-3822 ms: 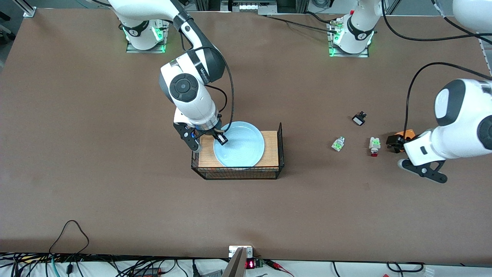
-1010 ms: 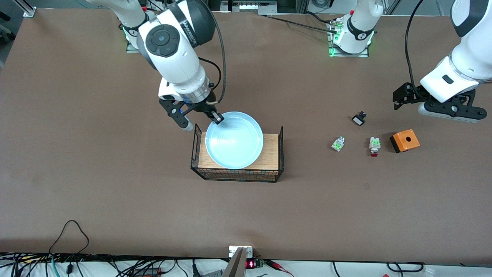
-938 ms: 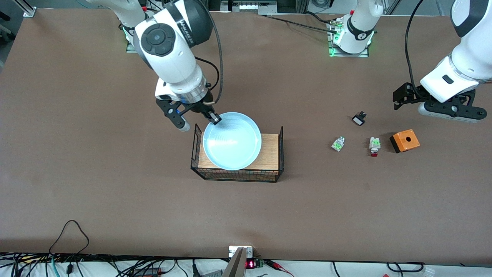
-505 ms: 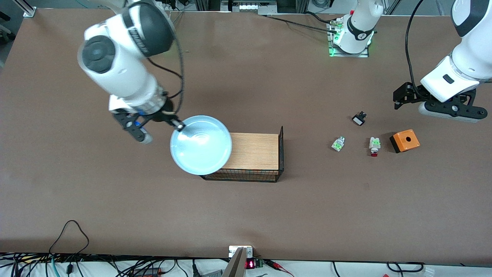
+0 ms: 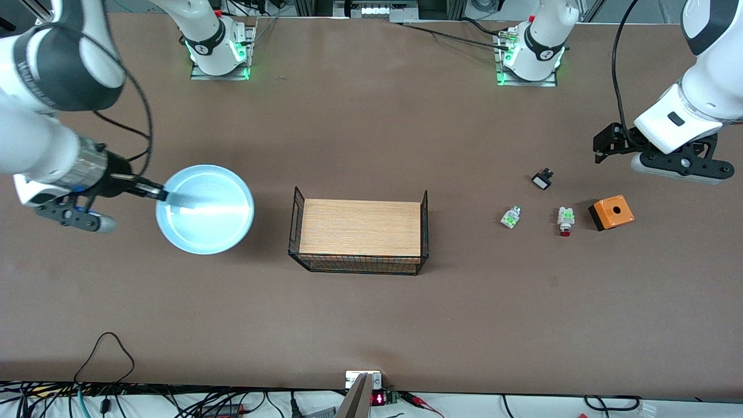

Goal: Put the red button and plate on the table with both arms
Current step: 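Lift the blue plate with the right gripper and carry it off the tray, then lower the blue plate onto the table and open the right gripper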

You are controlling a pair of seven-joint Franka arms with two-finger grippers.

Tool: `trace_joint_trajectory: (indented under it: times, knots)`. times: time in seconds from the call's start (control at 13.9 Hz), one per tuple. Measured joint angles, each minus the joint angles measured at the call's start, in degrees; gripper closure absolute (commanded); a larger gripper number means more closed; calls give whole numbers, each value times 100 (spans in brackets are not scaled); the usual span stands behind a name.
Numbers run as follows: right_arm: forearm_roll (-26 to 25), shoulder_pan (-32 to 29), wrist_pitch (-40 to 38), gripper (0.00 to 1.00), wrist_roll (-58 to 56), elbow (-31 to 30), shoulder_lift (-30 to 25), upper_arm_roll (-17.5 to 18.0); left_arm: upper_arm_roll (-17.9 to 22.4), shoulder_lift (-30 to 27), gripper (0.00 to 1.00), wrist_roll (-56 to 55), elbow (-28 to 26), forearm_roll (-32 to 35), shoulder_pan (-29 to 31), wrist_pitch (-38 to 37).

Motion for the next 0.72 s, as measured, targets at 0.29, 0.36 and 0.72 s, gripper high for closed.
trace_joint_trajectory:
  times: [0.29, 0.36, 0.72]
  knots:
    - [-492, -355, 209, 100, -1058, -711, -7, -1, -67, 0, 0, -8, 2, 0, -9, -13]
    - [-549, -356, 483, 100, -1209, -982, -9, 3, -66, 0, 0, -8, 2, 0, -7, -19]
    - [-591, -521, 2245, 100, -2053, -2427, -20, 3, -50, 0, 0, -15, 4, 0, 14, -135]
